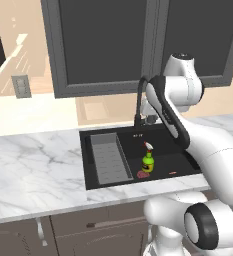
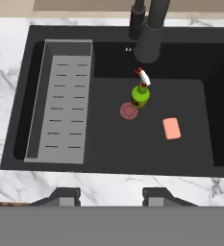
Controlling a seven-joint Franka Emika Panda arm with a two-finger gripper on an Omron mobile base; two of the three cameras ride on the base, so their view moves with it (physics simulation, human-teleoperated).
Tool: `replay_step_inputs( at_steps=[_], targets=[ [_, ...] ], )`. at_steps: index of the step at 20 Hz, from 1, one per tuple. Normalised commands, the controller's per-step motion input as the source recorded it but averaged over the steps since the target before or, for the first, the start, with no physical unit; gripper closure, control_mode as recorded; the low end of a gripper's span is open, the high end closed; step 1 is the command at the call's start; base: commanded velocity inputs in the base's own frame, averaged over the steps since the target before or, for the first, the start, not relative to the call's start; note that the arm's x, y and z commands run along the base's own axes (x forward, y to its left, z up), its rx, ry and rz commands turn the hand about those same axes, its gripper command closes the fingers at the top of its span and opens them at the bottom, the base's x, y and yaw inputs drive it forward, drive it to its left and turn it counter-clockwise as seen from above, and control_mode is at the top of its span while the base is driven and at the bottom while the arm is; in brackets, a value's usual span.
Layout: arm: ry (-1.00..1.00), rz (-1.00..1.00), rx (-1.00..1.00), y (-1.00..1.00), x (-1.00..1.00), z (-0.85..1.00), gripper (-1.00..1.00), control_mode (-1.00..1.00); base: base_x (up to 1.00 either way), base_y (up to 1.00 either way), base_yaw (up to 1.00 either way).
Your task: Pick up the bar soap and spray from the sink, and place them back in the cabinet, and close the cabinet doors.
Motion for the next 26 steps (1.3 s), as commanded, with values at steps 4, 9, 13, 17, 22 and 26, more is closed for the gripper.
replay_step_inputs(
  at_steps=[4, 9, 13, 17, 22, 26],
  targets=[
    [-0.01, 0.00, 0.00, -0.01, 0.00, 0.00, -1.00, -1.00, 0.00, 0.00, 0.00],
    [-0.09, 0.04, 0.00, -0.18, -0.07, -0.02, -1.00, -1.00, 0.00, 0.00, 0.00],
    [-0.09, 0.05, 0.00, -0.29, -0.11, -0.04, -1.00, -1.00, 0.00, 0.00, 0.00],
    [-0.11, 0.07, 0.00, -0.37, -0.09, -0.11, -1.00, -1.00, 0.00, 0.00, 0.00],
    [-0.11, 0.08, 0.02, -0.40, -0.07, -0.18, -1.00, -1.00, 0.00, 0.00, 0.00],
    [-0.09, 0.09, 0.04, -0.30, -0.06, -0.27, -1.00, -1.00, 0.00, 0.00, 0.00]
  ],
)
